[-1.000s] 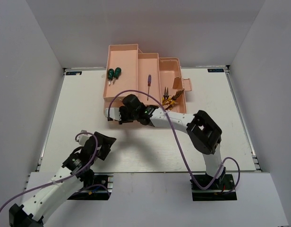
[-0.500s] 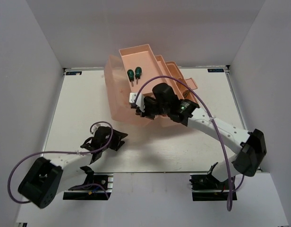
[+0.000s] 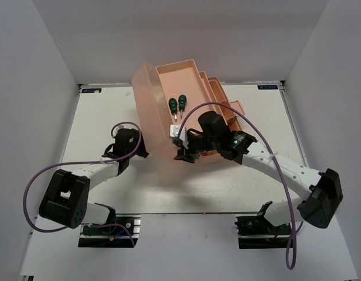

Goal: Sort the tools into containers

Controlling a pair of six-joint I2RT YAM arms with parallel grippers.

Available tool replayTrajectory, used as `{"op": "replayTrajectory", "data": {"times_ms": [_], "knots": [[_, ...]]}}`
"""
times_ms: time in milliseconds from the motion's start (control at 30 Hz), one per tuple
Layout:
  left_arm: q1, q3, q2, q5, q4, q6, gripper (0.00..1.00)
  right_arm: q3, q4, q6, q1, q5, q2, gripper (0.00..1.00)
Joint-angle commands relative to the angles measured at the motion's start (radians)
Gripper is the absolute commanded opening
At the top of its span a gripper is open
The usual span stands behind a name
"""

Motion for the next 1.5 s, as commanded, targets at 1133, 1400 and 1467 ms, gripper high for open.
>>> {"op": "replayTrajectory", "data": {"times_ms": [1133, 1400, 1467], "knots": [[0.003, 1.016, 0.553, 0.508, -0.365, 0.441, 0.52, -0.108, -0.166, 0.509, -0.752, 0.238, 0.075, 0.00], [-0.075, 1.104, 0.670, 0.729, -0.397, 0.499, 0.51, 0.102, -0.173, 0.575, -0.819, -0.116, 0.369, 0.00], [-0.084, 1.090, 0.670, 0.742, -0.386, 0.499, 0.51, 0.143, -0.164, 0.594, -0.826, -0.148, 0.421, 0.00]]}}
